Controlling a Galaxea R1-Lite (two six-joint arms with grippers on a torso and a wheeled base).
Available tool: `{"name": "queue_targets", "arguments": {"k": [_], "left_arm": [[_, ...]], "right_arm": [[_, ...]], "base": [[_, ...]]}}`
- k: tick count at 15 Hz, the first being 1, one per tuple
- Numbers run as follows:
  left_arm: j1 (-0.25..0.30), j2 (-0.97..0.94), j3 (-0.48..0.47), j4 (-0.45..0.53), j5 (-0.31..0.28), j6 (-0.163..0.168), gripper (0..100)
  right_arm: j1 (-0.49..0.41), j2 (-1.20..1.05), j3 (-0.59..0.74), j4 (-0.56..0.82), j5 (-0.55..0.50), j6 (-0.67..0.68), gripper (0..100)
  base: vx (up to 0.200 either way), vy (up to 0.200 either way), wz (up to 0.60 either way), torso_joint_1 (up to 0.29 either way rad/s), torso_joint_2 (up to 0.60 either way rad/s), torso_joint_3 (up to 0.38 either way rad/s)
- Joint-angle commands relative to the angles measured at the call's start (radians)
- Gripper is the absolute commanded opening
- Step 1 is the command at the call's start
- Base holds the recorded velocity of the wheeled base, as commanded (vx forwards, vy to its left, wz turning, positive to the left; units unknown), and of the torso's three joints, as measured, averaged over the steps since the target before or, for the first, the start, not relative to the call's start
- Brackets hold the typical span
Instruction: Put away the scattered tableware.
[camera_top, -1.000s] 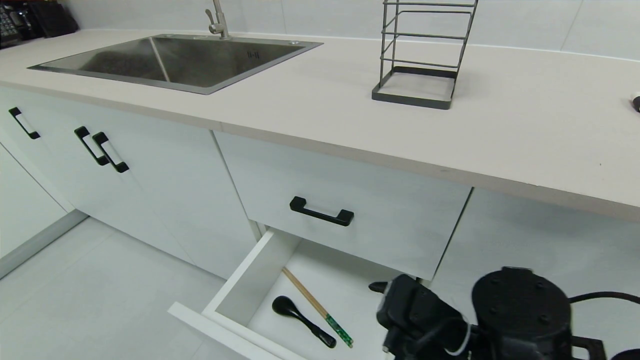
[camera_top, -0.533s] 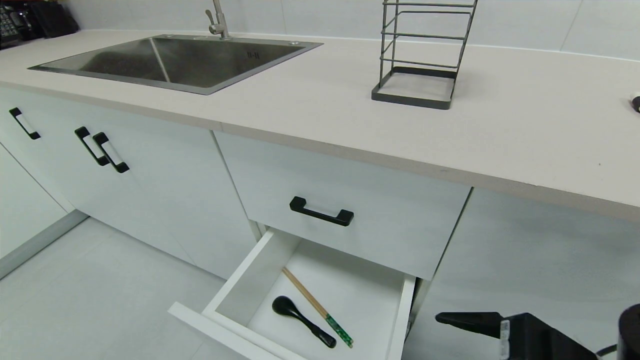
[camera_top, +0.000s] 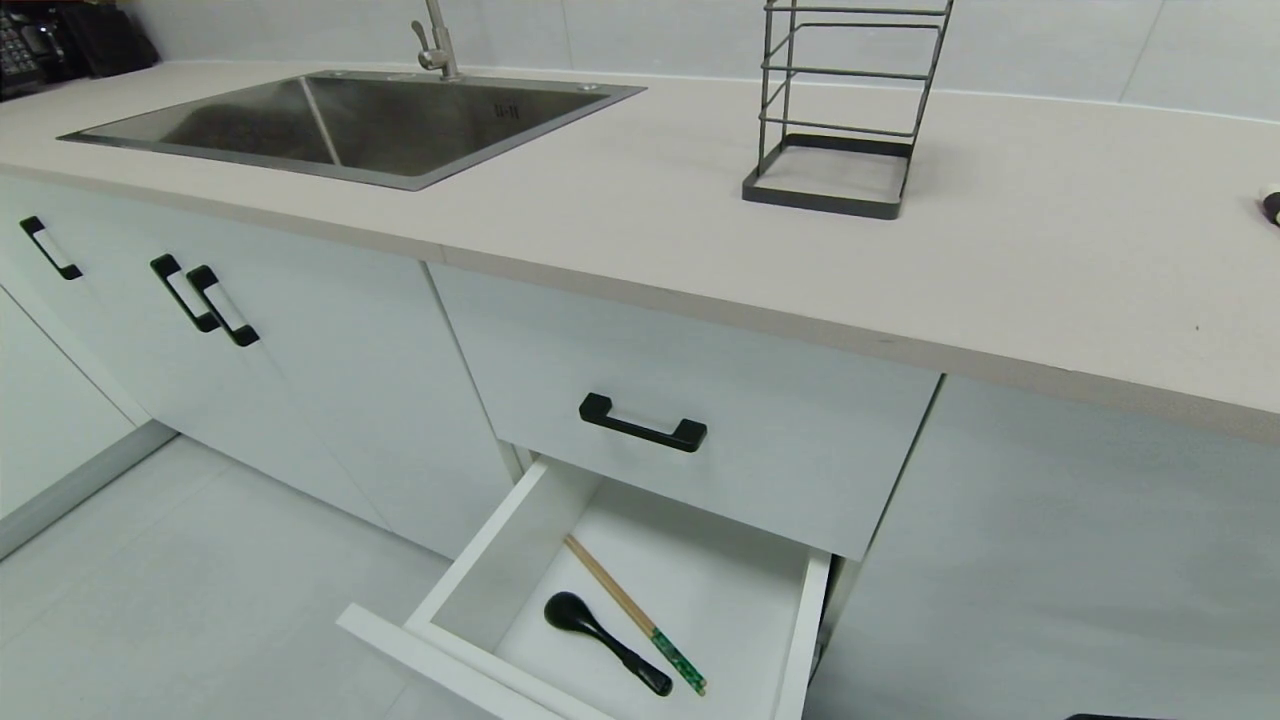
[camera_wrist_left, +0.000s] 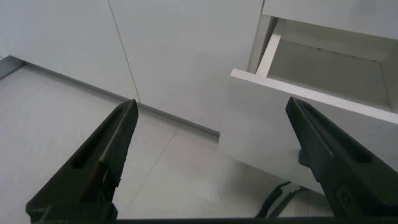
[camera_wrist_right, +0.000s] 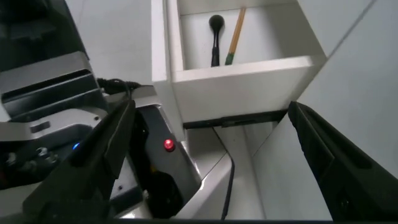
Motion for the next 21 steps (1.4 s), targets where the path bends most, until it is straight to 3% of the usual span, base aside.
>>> {"name": "queue_targets", "arguments": {"k": [1, 2, 4, 7, 9, 11, 15, 17, 19, 21], "left_arm": [[0.000, 0.000, 0.000, 0.000, 0.001, 0.000, 100], [0.000, 0.000, 0.000, 0.000, 0.001, -0.001, 100], [0.000, 0.000, 0.000, 0.000, 0.001, -0.001, 100], [0.000, 0.000, 0.000, 0.000, 0.001, -0.001, 100], [0.000, 0.000, 0.000, 0.000, 0.001, 0.000, 100], [0.000, 0.000, 0.000, 0.000, 0.001, 0.000, 100], [0.000, 0.000, -0.002, -0.017, -0.024, 0.009, 100], [-0.006, 0.044, -0.130, -0.074, -0.141, 0.000, 100], [-0.013, 0.147, -0.244, 0.021, -0.248, 0.002, 100], [-0.023, 0.253, -0.322, 0.133, -0.366, 0.000, 100]], "right_arm": [[-0.001, -0.348, 0.018, 0.177, 0.003, 0.061, 100], [-0.021, -0.568, 0.017, 0.298, -0.009, 0.069, 100], [-0.208, -0.630, -0.011, 0.301, -0.003, 0.070, 100], [-0.443, -0.631, -0.048, 0.303, 0.153, 0.057, 100], [-0.537, -0.659, -0.048, 0.306, 0.245, 0.029, 100], [-0.609, -0.696, -0.048, 0.307, 0.251, 0.021, 100], [-0.928, -0.785, -0.052, 0.341, 0.251, 0.026, 100], [-0.960, -0.785, -0.036, 0.387, 0.225, 0.026, 100], [-0.958, -0.788, 0.018, 0.421, 0.084, 0.026, 100], [-0.958, -0.791, 0.018, 0.567, -0.003, 0.034, 100]], "base": [[0.000, 0.000, 0.00, 0.000, 0.00, 0.000], [0.000, 0.000, 0.00, 0.000, 0.00, 0.000], [0.000, 0.000, 0.00, 0.000, 0.00, 0.000], [0.000, 0.000, 0.00, 0.000, 0.00, 0.000], [0.000, 0.000, 0.00, 0.000, 0.00, 0.000], [0.000, 0.000, 0.00, 0.000, 0.00, 0.000], [0.000, 0.000, 0.00, 0.000, 0.00, 0.000], [0.000, 0.000, 0.00, 0.000, 0.00, 0.000], [0.000, 0.000, 0.00, 0.000, 0.00, 0.000], [0.000, 0.000, 0.00, 0.000, 0.00, 0.000]]}}
